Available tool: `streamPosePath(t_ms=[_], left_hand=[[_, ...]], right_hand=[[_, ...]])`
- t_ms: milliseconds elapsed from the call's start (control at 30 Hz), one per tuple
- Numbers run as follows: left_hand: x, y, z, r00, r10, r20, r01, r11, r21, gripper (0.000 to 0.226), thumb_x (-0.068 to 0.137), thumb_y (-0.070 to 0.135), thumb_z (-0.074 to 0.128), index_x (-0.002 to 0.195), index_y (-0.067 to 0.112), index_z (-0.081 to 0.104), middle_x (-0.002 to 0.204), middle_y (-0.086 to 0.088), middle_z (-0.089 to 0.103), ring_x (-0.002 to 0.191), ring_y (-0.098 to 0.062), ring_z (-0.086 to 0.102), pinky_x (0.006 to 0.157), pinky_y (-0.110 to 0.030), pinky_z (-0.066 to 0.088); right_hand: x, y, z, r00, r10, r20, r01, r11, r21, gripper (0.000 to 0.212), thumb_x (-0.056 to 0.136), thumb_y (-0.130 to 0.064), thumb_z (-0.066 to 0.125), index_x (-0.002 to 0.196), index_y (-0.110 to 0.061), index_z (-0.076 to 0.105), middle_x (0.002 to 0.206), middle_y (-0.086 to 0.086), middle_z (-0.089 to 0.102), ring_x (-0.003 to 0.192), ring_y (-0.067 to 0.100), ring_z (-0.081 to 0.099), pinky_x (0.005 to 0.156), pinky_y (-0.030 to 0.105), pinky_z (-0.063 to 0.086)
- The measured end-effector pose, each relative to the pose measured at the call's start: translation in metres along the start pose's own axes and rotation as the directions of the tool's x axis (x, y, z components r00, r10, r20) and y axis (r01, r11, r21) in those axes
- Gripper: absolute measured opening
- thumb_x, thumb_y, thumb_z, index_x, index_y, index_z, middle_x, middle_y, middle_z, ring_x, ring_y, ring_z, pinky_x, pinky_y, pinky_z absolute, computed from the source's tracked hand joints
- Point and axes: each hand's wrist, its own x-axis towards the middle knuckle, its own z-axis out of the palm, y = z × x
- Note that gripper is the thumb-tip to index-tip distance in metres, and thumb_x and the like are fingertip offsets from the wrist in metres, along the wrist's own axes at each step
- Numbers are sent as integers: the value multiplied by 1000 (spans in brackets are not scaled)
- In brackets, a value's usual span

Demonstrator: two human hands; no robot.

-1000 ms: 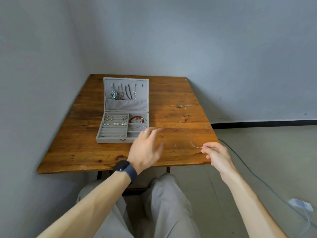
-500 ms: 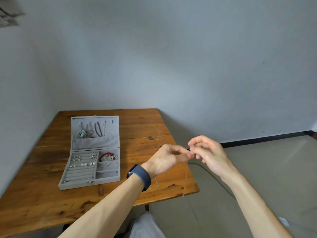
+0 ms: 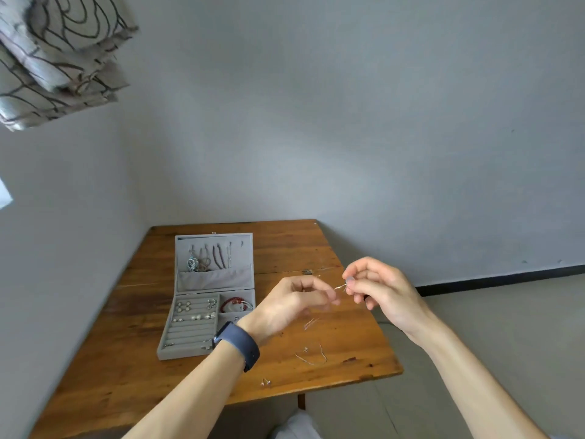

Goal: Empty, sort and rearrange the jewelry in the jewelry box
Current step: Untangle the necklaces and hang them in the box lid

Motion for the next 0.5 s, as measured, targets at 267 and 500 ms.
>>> streamPosePath(t_ms=[267, 500], left_hand=[[-36, -31, -22, 998, -68, -9, 67, 997, -22, 28, 83, 44, 73, 78, 17, 68, 89, -9, 74, 95, -17, 64, 104, -38, 45], [-70, -72, -43, 977, -182, -108, 47, 683, -729, 23, 77, 30, 77, 72, 15, 59, 65, -4, 57, 93, -32, 68, 95, -47, 48]], right_hand=[[22, -11, 25, 997, -7, -83, 19, 989, 144, 9, 95, -6, 61, 93, -13, 66, 75, -3, 68, 63, 12, 57, 54, 23, 40], [36, 28, 28, 936, 264, -233, -138, 884, 448, 12, 96, -7, 58, 93, -15, 65, 78, 0, 65, 59, 12, 55, 55, 27, 38]])
